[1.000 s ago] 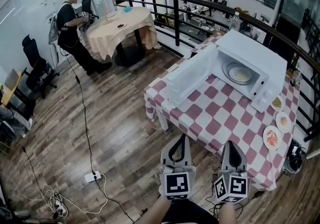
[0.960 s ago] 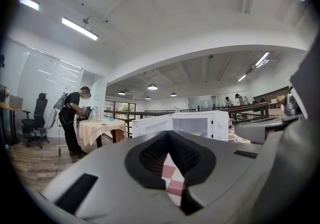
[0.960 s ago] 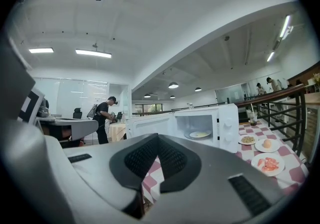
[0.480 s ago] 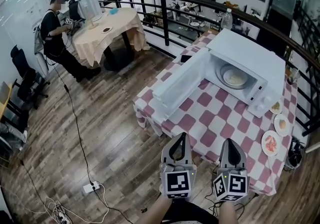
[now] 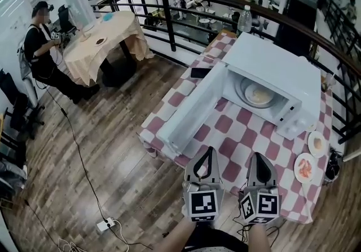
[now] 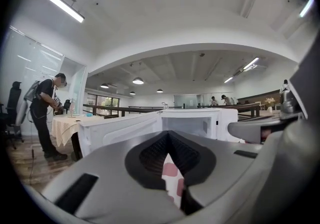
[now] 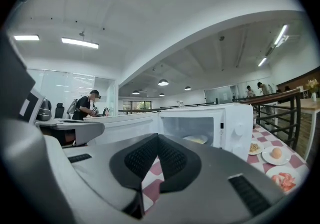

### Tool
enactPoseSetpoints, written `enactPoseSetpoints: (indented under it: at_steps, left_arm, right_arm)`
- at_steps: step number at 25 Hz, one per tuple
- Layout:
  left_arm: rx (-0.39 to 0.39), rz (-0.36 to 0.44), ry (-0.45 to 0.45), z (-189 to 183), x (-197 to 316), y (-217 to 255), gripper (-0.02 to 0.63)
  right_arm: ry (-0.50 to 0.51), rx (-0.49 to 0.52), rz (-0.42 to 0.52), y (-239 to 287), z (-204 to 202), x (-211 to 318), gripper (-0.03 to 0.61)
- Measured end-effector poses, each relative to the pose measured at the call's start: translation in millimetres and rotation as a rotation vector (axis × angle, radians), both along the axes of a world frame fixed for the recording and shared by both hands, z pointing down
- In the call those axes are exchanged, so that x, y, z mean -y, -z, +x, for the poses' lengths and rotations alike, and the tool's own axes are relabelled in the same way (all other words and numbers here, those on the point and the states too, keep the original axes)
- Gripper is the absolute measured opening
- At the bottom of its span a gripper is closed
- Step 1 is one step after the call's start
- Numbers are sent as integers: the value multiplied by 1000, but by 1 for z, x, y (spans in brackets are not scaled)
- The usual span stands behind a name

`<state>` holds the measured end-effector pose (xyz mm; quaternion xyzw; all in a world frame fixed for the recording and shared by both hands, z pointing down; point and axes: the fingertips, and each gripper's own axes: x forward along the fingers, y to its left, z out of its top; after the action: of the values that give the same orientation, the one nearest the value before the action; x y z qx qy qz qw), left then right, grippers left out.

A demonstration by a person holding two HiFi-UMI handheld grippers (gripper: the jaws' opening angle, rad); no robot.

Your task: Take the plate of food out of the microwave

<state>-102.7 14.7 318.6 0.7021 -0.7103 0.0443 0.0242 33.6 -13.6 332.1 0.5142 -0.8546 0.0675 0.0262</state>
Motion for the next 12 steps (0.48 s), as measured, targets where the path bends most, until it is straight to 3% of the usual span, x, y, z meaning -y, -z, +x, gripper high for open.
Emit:
enactPoseSetpoints:
  at_steps: [12]
  left_arm:
    - [-28,-69,-112,-11,79,-21,35]
  right_arm:
    - [-115,-5,-53,-19,-12,70,25]
